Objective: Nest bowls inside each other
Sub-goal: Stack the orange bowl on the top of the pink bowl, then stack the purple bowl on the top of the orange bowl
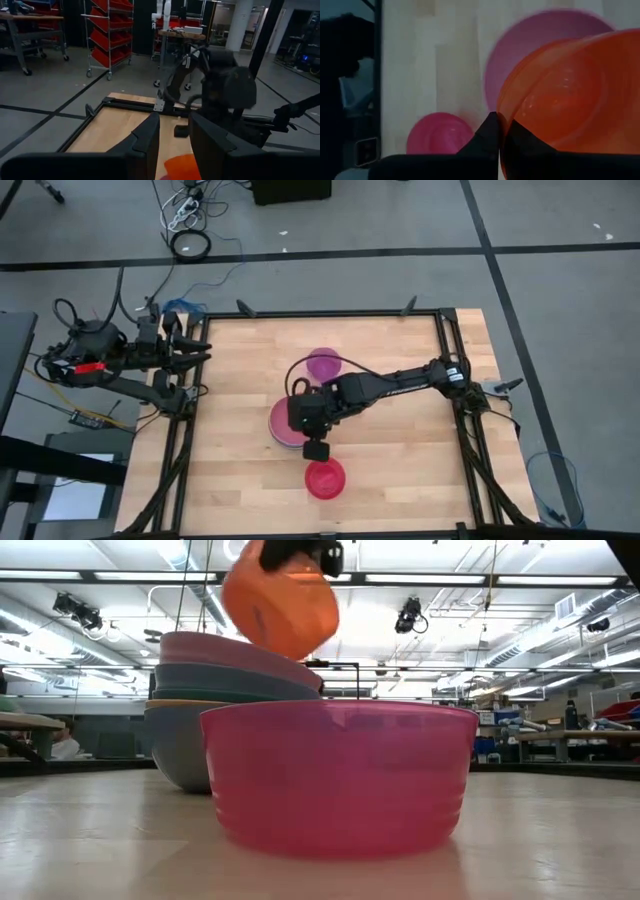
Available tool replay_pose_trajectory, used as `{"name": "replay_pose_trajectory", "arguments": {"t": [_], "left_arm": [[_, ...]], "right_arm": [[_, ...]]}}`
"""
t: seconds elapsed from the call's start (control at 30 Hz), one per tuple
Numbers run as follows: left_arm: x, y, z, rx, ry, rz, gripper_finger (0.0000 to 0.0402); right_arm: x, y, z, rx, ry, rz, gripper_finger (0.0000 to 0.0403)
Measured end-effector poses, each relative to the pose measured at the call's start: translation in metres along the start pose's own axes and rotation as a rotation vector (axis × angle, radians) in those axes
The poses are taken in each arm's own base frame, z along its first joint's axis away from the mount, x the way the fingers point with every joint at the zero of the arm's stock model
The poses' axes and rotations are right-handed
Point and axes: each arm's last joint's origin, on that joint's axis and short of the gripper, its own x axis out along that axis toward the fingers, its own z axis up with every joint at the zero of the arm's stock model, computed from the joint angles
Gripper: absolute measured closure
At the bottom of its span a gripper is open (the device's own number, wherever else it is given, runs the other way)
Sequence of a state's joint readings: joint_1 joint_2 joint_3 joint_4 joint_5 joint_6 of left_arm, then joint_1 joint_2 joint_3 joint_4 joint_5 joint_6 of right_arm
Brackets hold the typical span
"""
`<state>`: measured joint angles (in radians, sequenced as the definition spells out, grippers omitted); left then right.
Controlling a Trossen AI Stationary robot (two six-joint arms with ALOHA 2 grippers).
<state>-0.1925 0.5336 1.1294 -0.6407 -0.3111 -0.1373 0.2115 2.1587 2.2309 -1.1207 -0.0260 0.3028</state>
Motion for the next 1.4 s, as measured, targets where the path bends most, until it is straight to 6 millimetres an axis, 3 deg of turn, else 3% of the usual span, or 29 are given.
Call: {"name": "replay_pose_trajectory", "arguments": {"t": [0.17,0.33,0.43,0.6,0.77,1.0,1.23,1.4], "left_arm": [[0.0,0.0,0.0,-0.003,-0.001,-0.001,0.0289],[0.0,0.0,0.0,-0.006,0.0,-0.001,0.0289],[0.0,0.0,0.0,-0.013,0.001,-0.01,0.0289],[0.0,0.0,0.0,-0.011,0.004,-0.014,0.0289],[0.0,0.0,0.0,-0.011,0.004,-0.014,0.0289],[0.0,0.0,-0.001,-0.007,0.01,-0.017,0.0289],[0.0,-0.001,-0.001,-0.002,0.012,-0.031,0.0289],[0.0,-0.001,-0.001,-0.002,0.013,-0.031,0.0289]], "right_arm": [[0.021,0.0,0.006,-0.04,-0.034,0.026,0.0388],[0.03,0.0,0.005,-0.038,-0.011,0.042,0.0322],[0.03,-0.003,0.001,-0.03,0.029,-0.013,0.0272],[0.006,-0.016,0.001,-0.05,0.061,-0.221,0.0217],[-0.005,-0.053,0.003,0.007,0.14,-0.289,0.0218],[0.026,-0.107,-0.01,0.014,0.292,-0.261,0.0249],[0.046,-0.157,-0.024,0.035,0.366,-0.242,0.0252],[0.058,-0.179,-0.033,0.045,0.38,-0.203,0.0253]]}}
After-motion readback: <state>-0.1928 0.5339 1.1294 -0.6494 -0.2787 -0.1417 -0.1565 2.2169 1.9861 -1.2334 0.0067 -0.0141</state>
